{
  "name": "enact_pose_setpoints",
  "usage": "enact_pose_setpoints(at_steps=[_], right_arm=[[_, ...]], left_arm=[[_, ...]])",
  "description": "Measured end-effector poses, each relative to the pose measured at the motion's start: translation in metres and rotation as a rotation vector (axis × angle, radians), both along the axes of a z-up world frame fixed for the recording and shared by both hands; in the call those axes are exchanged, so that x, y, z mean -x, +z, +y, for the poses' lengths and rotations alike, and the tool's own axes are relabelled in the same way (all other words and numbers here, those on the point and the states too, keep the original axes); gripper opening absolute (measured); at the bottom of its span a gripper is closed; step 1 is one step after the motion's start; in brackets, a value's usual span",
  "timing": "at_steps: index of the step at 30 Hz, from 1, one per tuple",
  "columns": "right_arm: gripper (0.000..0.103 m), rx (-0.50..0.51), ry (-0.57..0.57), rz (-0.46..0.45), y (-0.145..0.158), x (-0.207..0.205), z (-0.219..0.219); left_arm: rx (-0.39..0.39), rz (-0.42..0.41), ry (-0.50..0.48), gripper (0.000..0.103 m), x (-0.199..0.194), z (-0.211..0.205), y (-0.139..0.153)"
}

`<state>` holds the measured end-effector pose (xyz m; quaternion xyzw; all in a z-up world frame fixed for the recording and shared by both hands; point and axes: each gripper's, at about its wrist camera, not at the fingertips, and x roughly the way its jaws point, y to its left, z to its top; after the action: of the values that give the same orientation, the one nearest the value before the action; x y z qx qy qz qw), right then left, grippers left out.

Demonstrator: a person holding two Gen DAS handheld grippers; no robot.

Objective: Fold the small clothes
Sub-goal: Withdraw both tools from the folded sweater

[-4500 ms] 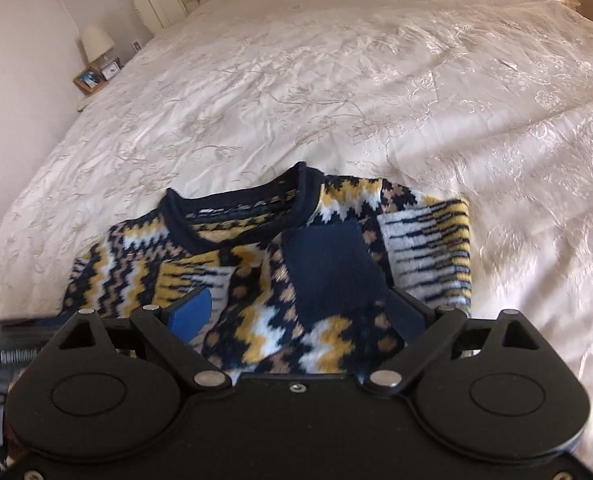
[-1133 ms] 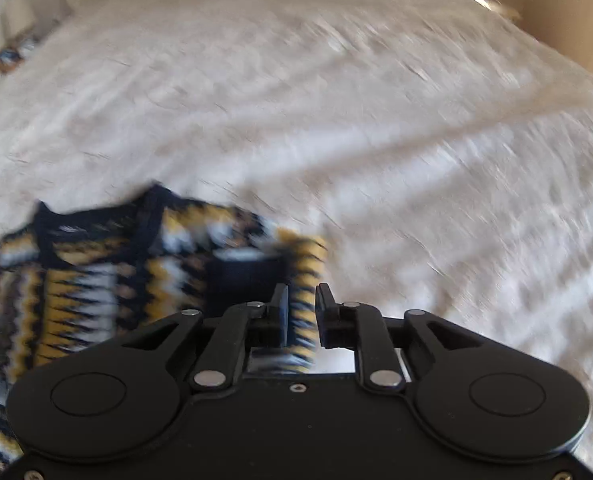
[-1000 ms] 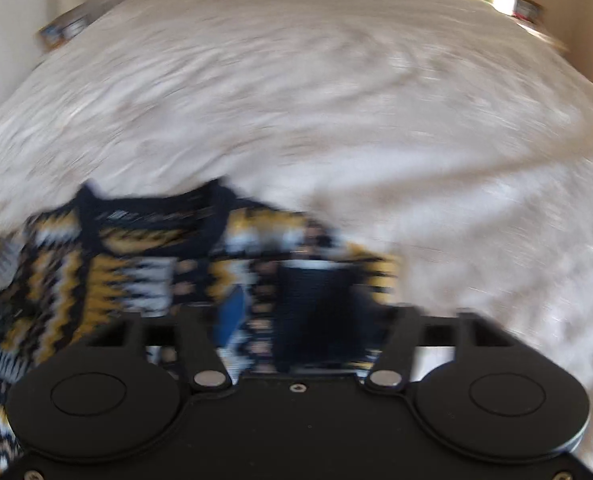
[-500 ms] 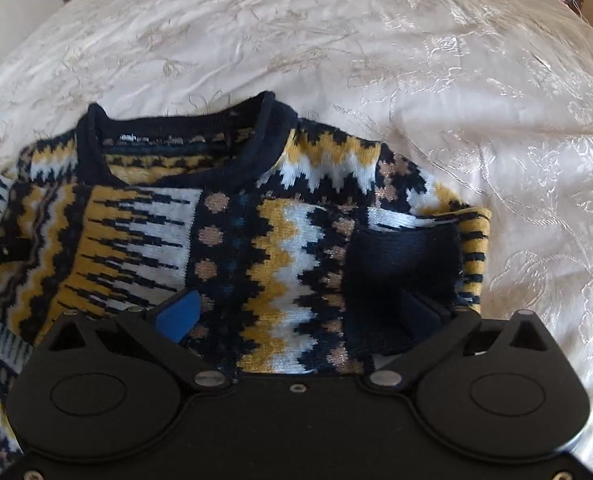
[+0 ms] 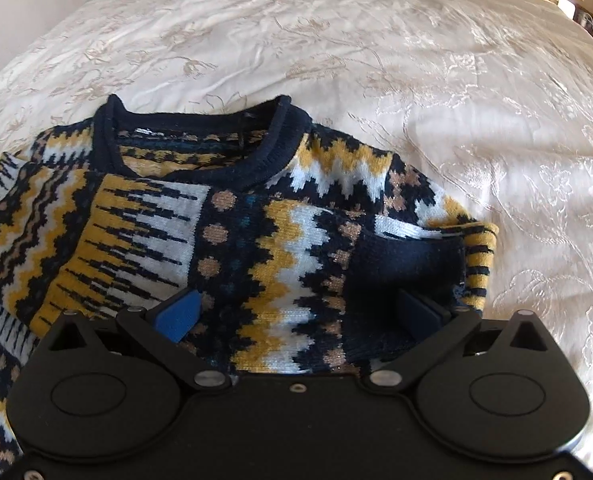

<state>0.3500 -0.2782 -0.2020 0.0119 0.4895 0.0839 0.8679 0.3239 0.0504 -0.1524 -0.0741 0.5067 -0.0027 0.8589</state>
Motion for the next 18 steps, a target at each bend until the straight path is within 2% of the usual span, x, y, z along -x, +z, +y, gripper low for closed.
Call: enact_pose_setpoints(at_steps=[3, 9, 18], right_arm=[[0.102, 0.004, 0.002, -0.052, 0.011, 0.013, -0.002], [0.102, -0.024, -0.060, -0.165, 0.045, 0.054, -0.013], [0.102, -0.023, -0.168, -0.218, 0.079, 0.156, -0.025]], left_arm=[[-0.014, -0.031, 0.008, 0.093, 0.034, 0.005, 0.015], [-0.054, -0.075, -0.055, 0.093, 0.082, 0.009, 0.028], [-0.033, -0.119, -0.159, 0.094, 0.156, 0.015, 0.023]])
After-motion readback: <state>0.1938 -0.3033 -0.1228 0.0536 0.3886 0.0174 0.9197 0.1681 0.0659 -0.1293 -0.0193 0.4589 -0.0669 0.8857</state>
